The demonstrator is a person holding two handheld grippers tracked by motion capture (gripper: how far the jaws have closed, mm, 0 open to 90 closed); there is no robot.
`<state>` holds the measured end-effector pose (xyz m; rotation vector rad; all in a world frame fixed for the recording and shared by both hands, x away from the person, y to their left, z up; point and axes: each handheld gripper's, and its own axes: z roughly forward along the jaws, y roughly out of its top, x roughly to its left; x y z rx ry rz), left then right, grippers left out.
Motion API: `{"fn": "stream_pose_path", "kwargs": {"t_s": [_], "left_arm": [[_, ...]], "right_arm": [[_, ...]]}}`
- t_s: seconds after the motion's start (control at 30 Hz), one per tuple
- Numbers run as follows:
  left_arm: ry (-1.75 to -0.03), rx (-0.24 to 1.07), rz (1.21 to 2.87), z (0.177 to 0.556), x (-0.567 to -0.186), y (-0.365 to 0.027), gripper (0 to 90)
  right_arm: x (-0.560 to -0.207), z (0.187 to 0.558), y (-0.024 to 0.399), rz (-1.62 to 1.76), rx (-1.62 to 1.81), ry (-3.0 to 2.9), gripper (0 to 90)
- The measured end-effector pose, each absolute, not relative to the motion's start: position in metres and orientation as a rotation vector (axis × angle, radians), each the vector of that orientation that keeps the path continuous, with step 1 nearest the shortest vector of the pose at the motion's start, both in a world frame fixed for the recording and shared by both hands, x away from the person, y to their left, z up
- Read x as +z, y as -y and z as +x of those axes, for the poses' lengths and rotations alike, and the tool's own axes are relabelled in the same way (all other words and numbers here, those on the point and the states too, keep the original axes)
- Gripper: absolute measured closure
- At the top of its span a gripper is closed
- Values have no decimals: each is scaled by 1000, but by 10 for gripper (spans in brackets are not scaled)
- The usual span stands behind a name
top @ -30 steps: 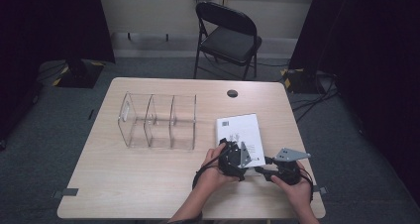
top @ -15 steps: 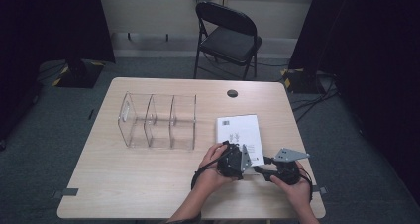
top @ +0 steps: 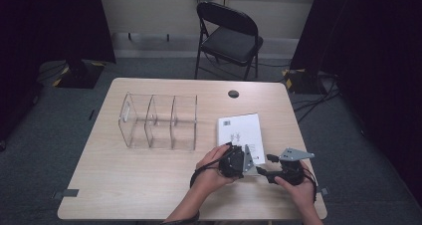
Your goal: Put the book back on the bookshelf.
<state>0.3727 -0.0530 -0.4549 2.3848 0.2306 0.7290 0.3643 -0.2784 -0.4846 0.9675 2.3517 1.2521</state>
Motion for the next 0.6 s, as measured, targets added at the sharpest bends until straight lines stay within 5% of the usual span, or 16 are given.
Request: {"fn": "stream_pose_path", "kwargs": {"t_s": [0.6], "left_arm": [[-337, 694, 2382, 378, -415, 48, 496]], "right_arm": [[-496, 362, 281, 882, 1263, -2442, 204]]}}
